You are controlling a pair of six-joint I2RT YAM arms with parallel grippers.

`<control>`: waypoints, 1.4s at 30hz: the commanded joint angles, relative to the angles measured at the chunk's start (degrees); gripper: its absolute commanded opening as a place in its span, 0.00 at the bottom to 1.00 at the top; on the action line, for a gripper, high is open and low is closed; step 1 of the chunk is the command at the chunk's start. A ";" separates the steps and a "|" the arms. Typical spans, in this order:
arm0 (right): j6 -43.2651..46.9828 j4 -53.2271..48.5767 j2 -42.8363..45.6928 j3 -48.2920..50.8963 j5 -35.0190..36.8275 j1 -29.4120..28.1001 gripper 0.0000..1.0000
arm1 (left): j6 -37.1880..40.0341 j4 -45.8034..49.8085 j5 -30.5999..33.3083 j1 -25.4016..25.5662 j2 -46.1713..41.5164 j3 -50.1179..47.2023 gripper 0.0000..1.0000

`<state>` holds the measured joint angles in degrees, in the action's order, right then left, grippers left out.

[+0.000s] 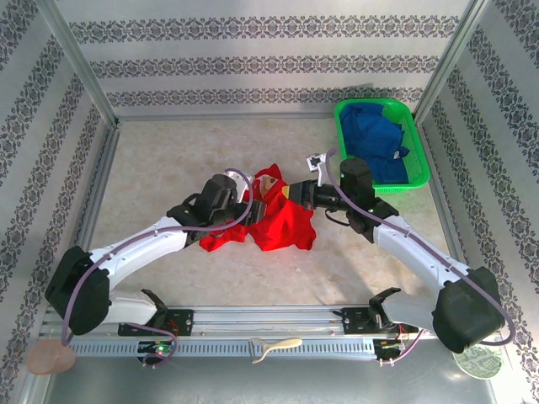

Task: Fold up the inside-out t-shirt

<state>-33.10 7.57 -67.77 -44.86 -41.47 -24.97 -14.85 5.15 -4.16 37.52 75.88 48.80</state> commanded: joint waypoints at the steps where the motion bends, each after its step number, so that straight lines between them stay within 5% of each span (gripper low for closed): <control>1: -0.34 1.93 1.80 0.42 -1.71 -0.25 0.00 | 2.18 -0.80 2.26 0.63 1.68 1.29 0.73; 13: -0.63 2.06 2.04 0.20 -2.46 -1.45 0.00 | 1.28 -15.59 -16.44 0.65 12.16 5.08 0.81; 14: -0.43 2.07 2.15 0.49 -2.62 -1.10 0.00 | 0.70 -18.26 -18.46 0.54 12.98 5.11 0.75; 19: -1.51 2.46 2.83 3.05 -3.41 5.79 0.00 | -2.92 -21.20 -32.73 -4.54 11.68 6.14 0.01; 28: -6.68 10.04 -13.90 -0.80 -0.11 9.66 0.03 | -20.31 -37.37 -55.31 -14.73 1.82 -1.98 0.00; 30: -7.45 10.42 -17.04 -2.84 1.35 8.65 0.38 | -25.48 -43.87 -57.26 -14.92 2.50 -2.88 0.00; 31: -7.65 10.38 -17.32 -3.21 2.13 8.24 0.48 | -28.71 -48.31 -57.97 -15.13 3.27 -3.53 0.00; 35: -7.59 7.32 -9.30 0.59 8.98 6.97 0.60 | -38.47 -61.61 -58.79 -16.45 6.41 -5.49 0.00; 42: -3.27 -8.56 13.71 7.04 27.00 -2.34 0.60 | -41.07 -65.57 -58.68 -18.03 8.52 -6.93 0.00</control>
<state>-38.85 6.13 -59.53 -39.33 -24.82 -23.53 -52.42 -52.23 -60.88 20.40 84.51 41.85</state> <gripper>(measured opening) 0.601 0.052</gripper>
